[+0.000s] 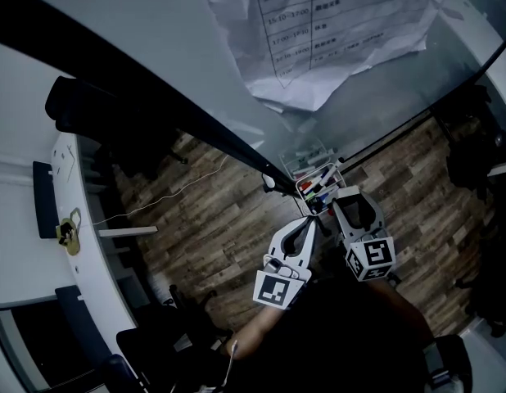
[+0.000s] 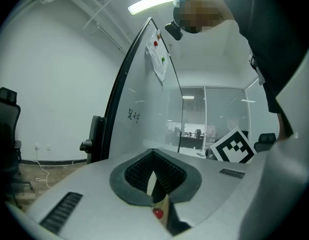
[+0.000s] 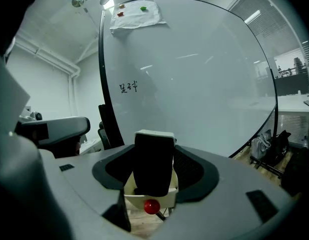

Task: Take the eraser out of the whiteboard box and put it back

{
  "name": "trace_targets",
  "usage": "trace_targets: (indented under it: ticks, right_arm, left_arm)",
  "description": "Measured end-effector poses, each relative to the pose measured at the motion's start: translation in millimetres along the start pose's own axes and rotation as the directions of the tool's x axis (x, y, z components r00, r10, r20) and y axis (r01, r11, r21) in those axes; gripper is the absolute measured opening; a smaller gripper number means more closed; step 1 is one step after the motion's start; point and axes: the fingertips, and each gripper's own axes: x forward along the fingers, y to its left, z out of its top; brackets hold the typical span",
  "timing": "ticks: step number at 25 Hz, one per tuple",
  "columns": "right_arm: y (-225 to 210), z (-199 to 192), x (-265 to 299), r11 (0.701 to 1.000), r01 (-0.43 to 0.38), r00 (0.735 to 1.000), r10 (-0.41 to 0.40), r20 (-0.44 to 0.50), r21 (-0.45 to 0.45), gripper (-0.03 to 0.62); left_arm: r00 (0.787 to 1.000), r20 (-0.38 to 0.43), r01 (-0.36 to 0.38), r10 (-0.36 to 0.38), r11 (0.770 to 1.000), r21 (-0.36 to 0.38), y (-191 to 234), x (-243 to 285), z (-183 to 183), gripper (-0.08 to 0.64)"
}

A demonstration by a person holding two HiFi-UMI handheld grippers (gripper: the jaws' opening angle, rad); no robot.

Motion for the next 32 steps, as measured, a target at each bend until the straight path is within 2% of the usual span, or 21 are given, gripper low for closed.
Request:
trace_targets:
  ticks: [8, 21, 32]
  right_arm:
    - [0.4, -12.0, 13.0, 1.000, -0.007, 0.999, 0.006, -0.040, -0.009, 0.247]
    - [-5.3, -46.1, 30.9, 0.998, 0.009, 0.988, -0.020, -0.155, -0.068, 0.247]
    - [-5.1, -33.8, 29.6, 0.997, 0.010, 0.994, -0.019, -0.107, -0.081, 0.249]
  left_arm:
    - [1.000, -0.007, -0.002, 0.002, 1.000, -0.008, 3.8, 5.5, -0.9, 0.006]
    - [1.000, -0.012, -0.005, 0.004, 1.000, -0.010, 11.8, 8.2, -2.8, 0.006]
    - [1.000, -0.007, -0.002, 0.002, 1.000, -0.017, 14.0, 8.9, -0.7, 0.006]
